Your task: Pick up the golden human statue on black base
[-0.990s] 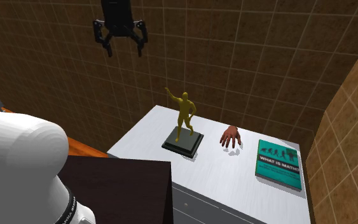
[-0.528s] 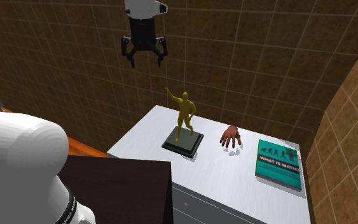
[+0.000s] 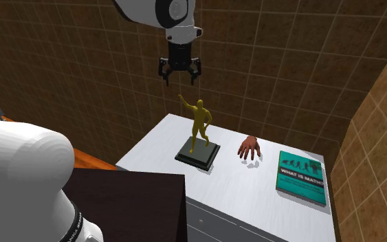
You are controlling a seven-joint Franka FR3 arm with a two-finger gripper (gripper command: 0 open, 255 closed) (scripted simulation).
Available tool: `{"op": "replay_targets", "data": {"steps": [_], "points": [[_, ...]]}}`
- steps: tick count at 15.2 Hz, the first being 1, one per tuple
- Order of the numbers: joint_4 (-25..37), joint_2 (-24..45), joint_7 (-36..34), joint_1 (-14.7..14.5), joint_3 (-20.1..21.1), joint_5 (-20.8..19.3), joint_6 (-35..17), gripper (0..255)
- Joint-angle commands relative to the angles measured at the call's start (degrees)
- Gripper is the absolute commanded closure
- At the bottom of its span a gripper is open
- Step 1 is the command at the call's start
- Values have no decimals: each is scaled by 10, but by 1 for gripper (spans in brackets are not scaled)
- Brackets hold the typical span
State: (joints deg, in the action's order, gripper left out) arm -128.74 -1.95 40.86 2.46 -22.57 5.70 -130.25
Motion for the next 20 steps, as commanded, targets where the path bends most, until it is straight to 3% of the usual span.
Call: {"op": "replay_targets", "data": {"steps": [1, 10, 20], "points": [[27, 47, 35, 2, -6, 31, -15, 0], [196, 261, 168, 65, 18, 156, -34, 0], [197, 306, 191, 78, 35, 183, -74, 0]]}}
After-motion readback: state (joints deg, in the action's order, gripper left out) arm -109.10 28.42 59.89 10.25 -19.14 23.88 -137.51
